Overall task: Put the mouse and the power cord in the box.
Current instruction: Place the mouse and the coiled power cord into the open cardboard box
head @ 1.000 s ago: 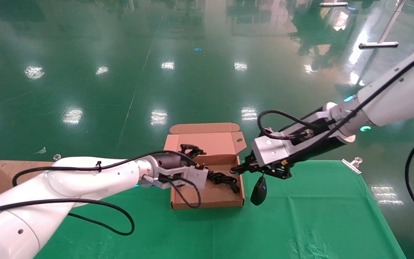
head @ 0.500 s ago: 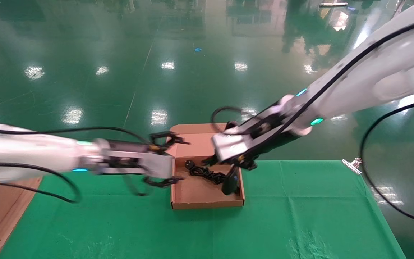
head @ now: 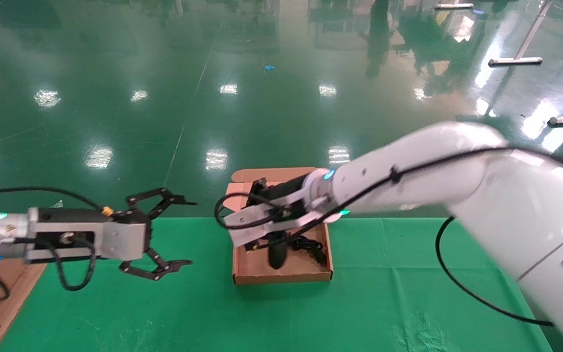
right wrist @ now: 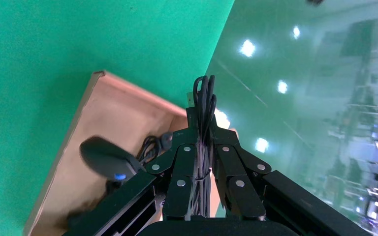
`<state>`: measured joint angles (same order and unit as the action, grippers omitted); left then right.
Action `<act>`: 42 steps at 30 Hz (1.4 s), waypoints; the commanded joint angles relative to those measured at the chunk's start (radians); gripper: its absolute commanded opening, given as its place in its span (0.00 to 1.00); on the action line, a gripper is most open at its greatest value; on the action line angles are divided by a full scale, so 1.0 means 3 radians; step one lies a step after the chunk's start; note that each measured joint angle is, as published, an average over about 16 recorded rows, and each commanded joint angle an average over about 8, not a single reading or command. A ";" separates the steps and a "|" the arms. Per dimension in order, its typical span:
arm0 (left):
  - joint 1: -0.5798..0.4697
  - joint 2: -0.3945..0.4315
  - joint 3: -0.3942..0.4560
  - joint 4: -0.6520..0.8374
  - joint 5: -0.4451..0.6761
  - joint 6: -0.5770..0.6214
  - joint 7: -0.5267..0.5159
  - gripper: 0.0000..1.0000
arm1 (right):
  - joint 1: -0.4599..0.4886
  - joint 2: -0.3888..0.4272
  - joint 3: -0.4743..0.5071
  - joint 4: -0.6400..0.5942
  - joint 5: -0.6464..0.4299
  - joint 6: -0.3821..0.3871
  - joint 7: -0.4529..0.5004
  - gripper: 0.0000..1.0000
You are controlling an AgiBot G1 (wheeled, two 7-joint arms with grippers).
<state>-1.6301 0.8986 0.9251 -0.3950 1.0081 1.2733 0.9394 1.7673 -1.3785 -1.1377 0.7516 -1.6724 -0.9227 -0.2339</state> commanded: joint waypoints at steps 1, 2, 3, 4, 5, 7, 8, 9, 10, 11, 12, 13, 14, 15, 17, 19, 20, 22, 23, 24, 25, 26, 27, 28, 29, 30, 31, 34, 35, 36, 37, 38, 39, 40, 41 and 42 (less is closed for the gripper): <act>0.0046 -0.0081 -0.0006 -0.0016 -0.0009 0.0003 0.0012 1.00 | -0.0070 0.0000 -0.0154 0.0094 0.0049 0.0279 0.0063 0.00; 0.0074 -0.0097 -0.0019 -0.0013 -0.0029 -0.0001 0.0025 1.00 | -0.0094 0.0001 -0.0225 0.0095 0.0064 0.0345 0.0089 0.00; 0.0101 -0.0110 -0.0032 -0.0009 -0.0051 -0.0004 0.0045 1.00 | -0.0118 0.0001 -0.0296 0.0089 0.0078 0.0406 0.0114 0.00; 0.0125 -0.0121 -0.0045 -0.0002 -0.0072 -0.0005 0.0068 1.00 | -0.0142 0.0002 -0.0365 0.0079 0.0090 0.0461 0.0138 0.00; 0.0147 -0.0127 -0.0058 0.0005 -0.0095 -0.0001 0.0089 1.00 | -0.0164 0.0004 -0.0427 0.0063 0.0098 0.0509 0.0159 0.00; 0.0181 -0.0132 -0.0084 0.0023 -0.0142 0.0030 0.0130 1.00 | -0.0205 0.0006 -0.0543 0.0019 0.0112 0.0597 0.0195 0.00; 0.0192 -0.0133 -0.0095 0.0035 -0.0164 0.0056 0.0148 1.00 | -0.0222 0.0008 -0.0592 -0.0004 0.0117 0.0635 0.0207 0.00; 0.0197 -0.0133 -0.0101 0.0048 -0.0175 0.0076 0.0170 1.00 | -0.0238 0.0010 -0.0638 -0.0027 0.0121 0.0674 0.0217 0.01; 0.0197 -0.0131 -0.0104 0.0064 -0.0180 0.0086 0.0187 1.00 | -0.0253 0.0011 -0.0680 -0.0050 0.0125 0.0711 0.0224 0.08; 0.0195 -0.0127 -0.0106 0.0079 -0.0182 0.0093 0.0198 1.00 | -0.0265 0.0012 -0.0715 -0.0072 0.0128 0.0744 0.0229 0.21; 0.0193 -0.0123 -0.0106 0.0091 -0.0183 0.0098 0.0205 1.00 | -0.0274 0.0014 -0.0742 -0.0090 0.0130 0.0770 0.0232 0.33; 0.0192 -0.0123 -0.0108 0.0102 -0.0183 0.0101 0.0212 1.00 | -0.0286 0.0014 -0.0774 -0.0105 0.0135 0.0805 0.0236 0.46; 0.0191 -0.0123 -0.0109 0.0113 -0.0183 0.0103 0.0216 1.00 | -0.0296 0.0015 -0.0800 -0.0118 0.0141 0.0839 0.0238 0.58; 0.0190 -0.0123 -0.0110 0.0122 -0.0182 0.0105 0.0220 1.00 | -0.0305 0.0016 -0.0822 -0.0130 0.0146 0.0870 0.0240 0.71; 0.0190 -0.0124 -0.0112 0.0134 -0.0182 0.0106 0.0223 1.00 | -0.0318 0.0016 -0.0852 -0.0145 0.0155 0.0918 0.0244 0.94; 0.0191 -0.0127 -0.0114 0.0140 -0.0181 0.0105 0.0223 1.00 | -0.0328 0.0016 -0.0869 -0.0151 0.0164 0.0946 0.0247 1.00; 0.0191 -0.0128 -0.0114 0.0144 -0.0181 0.0105 0.0224 1.00 | -0.0333 0.0016 -0.0878 -0.0155 0.0168 0.0961 0.0249 1.00; 0.0190 -0.0124 -0.0113 0.0145 -0.0181 0.0107 0.0224 1.00 | -0.0334 0.0017 -0.0873 -0.0159 0.0168 0.0955 0.0248 1.00; 0.0189 -0.0123 -0.0113 0.0144 -0.0182 0.0108 0.0224 1.00 | -0.0333 0.0017 -0.0869 -0.0159 0.0167 0.0949 0.0247 1.00; 0.0189 -0.0123 -0.0113 0.0144 -0.0182 0.0108 0.0224 1.00 | -0.0332 0.0017 -0.0864 -0.0159 0.0166 0.0943 0.0247 1.00; 0.0189 -0.0122 -0.0112 0.0143 -0.0182 0.0109 0.0224 1.00 | -0.0331 0.0017 -0.0860 -0.0158 0.0165 0.0937 0.0246 1.00; 0.0189 -0.0121 -0.0112 0.0142 -0.0182 0.0109 0.0224 1.00 | -0.0329 0.0017 -0.0856 -0.0158 0.0163 0.0930 0.0245 1.00; 0.0189 -0.0121 -0.0112 0.0141 -0.0182 0.0109 0.0224 1.00 | -0.0328 0.0017 -0.0853 -0.0157 0.0161 0.0924 0.0244 1.00; 0.0189 -0.0120 -0.0112 0.0139 -0.0182 0.0110 0.0224 1.00 | -0.0326 0.0017 -0.0849 -0.0156 0.0160 0.0918 0.0244 1.00; 0.0188 -0.0120 -0.0112 0.0138 -0.0182 0.0110 0.0224 1.00 | -0.0324 0.0017 -0.0846 -0.0155 0.0158 0.0913 0.0243 1.00; 0.0188 -0.0118 -0.0111 0.0137 -0.0182 0.0111 0.0224 1.00 | -0.0320 0.0017 -0.0840 -0.0153 0.0155 0.0905 0.0242 1.00; 0.0189 -0.0119 -0.0112 0.0133 -0.0183 0.0112 0.0221 1.00 | -0.0318 0.0022 -0.0837 -0.0149 0.0154 0.0900 0.0241 1.00; 0.0197 -0.0122 -0.0122 0.0115 -0.0187 0.0116 0.0200 1.00 | -0.0316 0.0031 -0.0826 -0.0138 0.0155 0.0886 0.0240 1.00; 0.0204 -0.0126 -0.0131 0.0101 -0.0191 0.0119 0.0183 1.00 | -0.0320 0.0038 -0.0814 -0.0132 0.0163 0.0876 0.0243 1.00; 0.0214 -0.0131 -0.0143 0.0082 -0.0195 0.0123 0.0159 1.00 | -0.0328 0.0050 -0.0796 -0.0123 0.0175 0.0861 0.0248 1.00; 0.0227 -0.0137 -0.0159 0.0057 -0.0201 0.0128 0.0127 1.00 | -0.0340 0.0066 -0.0771 -0.0110 0.0194 0.0841 0.0256 1.00; 0.0244 -0.0146 -0.0180 0.0026 -0.0209 0.0134 0.0087 1.00 | -0.0358 0.0088 -0.0742 -0.0094 0.0220 0.0820 0.0266 1.00; 0.0264 -0.0156 -0.0204 -0.0010 -0.0217 0.0142 0.0041 1.00 | -0.0379 0.0110 -0.0703 -0.0076 0.0251 0.0790 0.0278 1.00; 0.0286 -0.0167 -0.0231 -0.0050 -0.0227 0.0150 -0.0011 1.00 | -0.0404 0.0135 -0.0656 -0.0059 0.0287 0.0754 0.0294 1.00; 0.0311 -0.0180 -0.0261 -0.0097 -0.0238 0.0159 -0.0071 1.00 | -0.0434 0.0173 -0.0601 -0.0030 0.0332 0.0712 0.0312 1.00; 0.0338 -0.0193 -0.0294 -0.0147 -0.0250 0.0169 -0.0136 1.00 | -0.0466 0.0215 -0.0541 0.0001 0.0381 0.0667 0.0330 1.00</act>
<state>-1.5262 0.8393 0.8336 -0.4439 0.9318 1.3251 0.8926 1.6238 -1.3079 -1.2935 0.7568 -1.5525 -0.7274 -0.1329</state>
